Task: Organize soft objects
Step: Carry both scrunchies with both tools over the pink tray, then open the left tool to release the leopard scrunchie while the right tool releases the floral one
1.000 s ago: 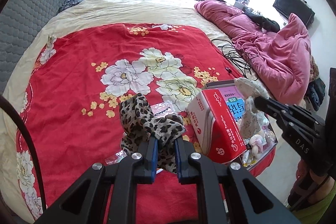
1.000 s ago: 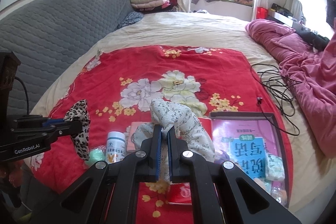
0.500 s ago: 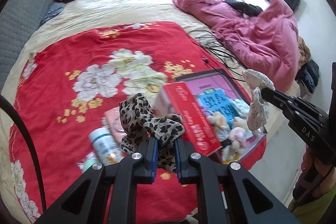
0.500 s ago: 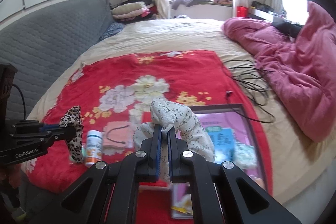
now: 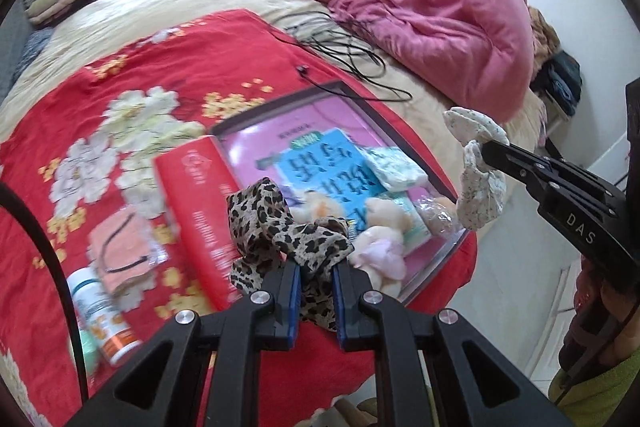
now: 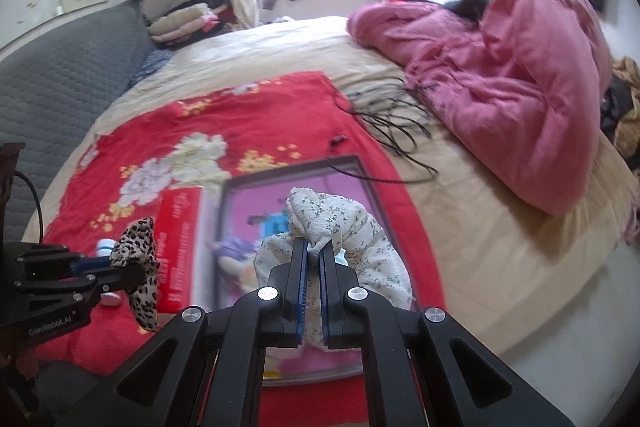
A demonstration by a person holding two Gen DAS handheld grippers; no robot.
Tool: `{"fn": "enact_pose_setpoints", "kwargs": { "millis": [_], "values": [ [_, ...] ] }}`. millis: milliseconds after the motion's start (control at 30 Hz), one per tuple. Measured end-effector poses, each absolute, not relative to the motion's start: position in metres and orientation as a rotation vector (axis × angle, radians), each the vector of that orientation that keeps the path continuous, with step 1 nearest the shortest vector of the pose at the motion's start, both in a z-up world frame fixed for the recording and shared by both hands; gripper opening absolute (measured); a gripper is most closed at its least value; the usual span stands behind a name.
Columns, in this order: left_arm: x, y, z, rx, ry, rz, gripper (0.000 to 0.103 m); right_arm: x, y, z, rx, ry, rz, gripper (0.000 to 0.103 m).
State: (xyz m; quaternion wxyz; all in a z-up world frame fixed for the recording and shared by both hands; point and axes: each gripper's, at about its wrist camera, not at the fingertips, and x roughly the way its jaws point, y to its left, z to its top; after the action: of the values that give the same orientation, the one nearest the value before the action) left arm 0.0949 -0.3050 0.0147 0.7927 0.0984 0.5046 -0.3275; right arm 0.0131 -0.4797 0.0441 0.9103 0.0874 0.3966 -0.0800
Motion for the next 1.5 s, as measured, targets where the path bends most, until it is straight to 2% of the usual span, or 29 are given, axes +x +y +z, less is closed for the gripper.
{"fn": "enact_pose_setpoints", "kwargs": {
  "millis": [333, 1000, 1167, 1233, 1400, 1500],
  "values": [
    [0.104, -0.352, -0.023, 0.275, 1.151, -0.723, 0.014, 0.029, -0.504, 0.004, 0.214, 0.899, -0.166, 0.005],
    [0.124, -0.366, -0.057, 0.287, 1.214, -0.725, 0.014, 0.069, -0.494, -0.042, 0.256, 0.975, -0.12, 0.01],
    [0.124, -0.367, -0.06, 0.29, 1.216, -0.722, 0.016, 0.071, -0.493, -0.044, 0.249, 0.984, -0.118, 0.014],
    [0.124, -0.367, -0.061, 0.292, 1.221, -0.724, 0.016, 0.071, -0.493, -0.041, 0.248, 0.976, -0.123, 0.023],
    [0.126, -0.367, -0.063, 0.273, 1.234, -0.732, 0.016, 0.067, -0.496, -0.032, 0.242, 0.953, -0.132, 0.025],
    [0.127, -0.366, -0.063, 0.25, 1.245, -0.741, 0.018, 0.063, -0.501, -0.023, 0.258, 0.931, -0.143, 0.029]
  ]
}}
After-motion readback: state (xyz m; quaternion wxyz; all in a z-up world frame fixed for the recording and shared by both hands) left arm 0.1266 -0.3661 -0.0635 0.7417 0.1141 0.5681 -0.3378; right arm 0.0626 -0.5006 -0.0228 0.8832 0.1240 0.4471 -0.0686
